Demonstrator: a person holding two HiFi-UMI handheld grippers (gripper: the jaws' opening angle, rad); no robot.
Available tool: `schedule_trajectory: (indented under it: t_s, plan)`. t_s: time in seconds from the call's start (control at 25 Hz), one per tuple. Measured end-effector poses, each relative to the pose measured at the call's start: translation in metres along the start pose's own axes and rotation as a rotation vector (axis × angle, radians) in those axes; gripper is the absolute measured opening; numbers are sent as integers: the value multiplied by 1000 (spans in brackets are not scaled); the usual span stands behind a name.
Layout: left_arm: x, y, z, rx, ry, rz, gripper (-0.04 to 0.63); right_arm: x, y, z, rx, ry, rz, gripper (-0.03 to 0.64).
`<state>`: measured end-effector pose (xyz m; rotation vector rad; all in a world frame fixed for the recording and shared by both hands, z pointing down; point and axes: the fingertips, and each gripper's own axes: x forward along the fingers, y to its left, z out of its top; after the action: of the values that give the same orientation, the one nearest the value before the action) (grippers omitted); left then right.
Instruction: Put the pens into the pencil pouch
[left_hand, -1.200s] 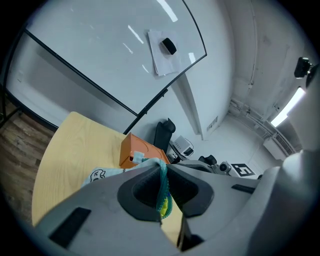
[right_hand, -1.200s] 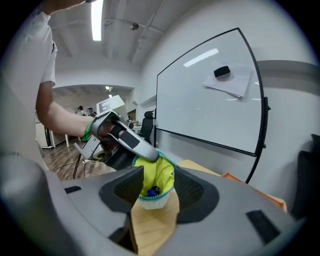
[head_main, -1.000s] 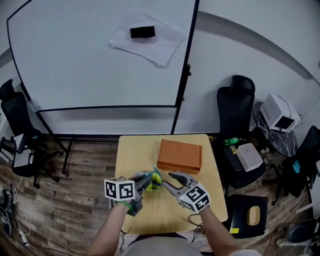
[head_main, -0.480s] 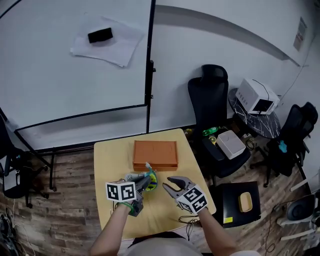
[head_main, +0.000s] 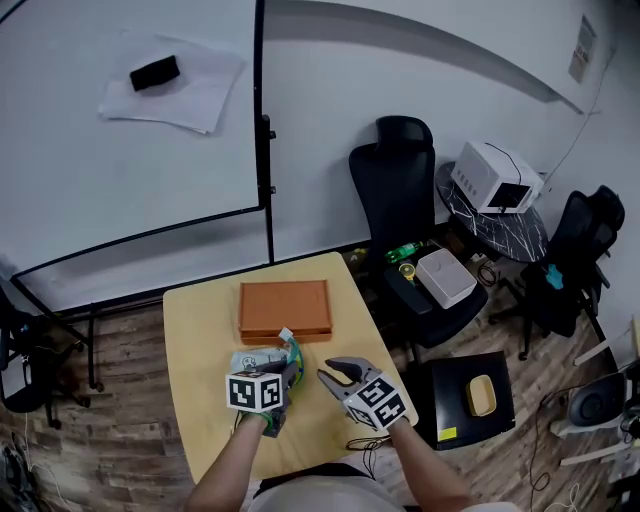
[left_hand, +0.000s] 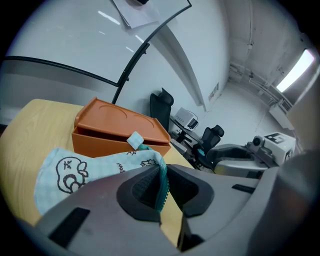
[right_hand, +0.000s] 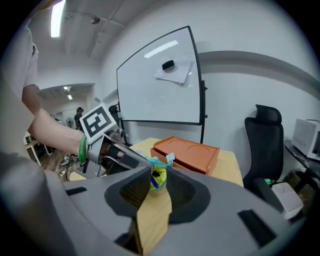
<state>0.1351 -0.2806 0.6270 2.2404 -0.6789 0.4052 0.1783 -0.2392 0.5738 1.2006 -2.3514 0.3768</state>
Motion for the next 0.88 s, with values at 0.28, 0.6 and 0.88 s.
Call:
schedule_trajectory:
  t_s: [0.28,0.6,0.88]
  plan:
    - [19,-1,-18,29,56,7,148,0,-8,3,12,-15,3,94]
    - [-15,-11,13,168,-49,15,233,9,-14,23,45,-73,-26,90]
    - [-85,2,69,294,-241,118,219,15,-8,71,52,-183,-56,81]
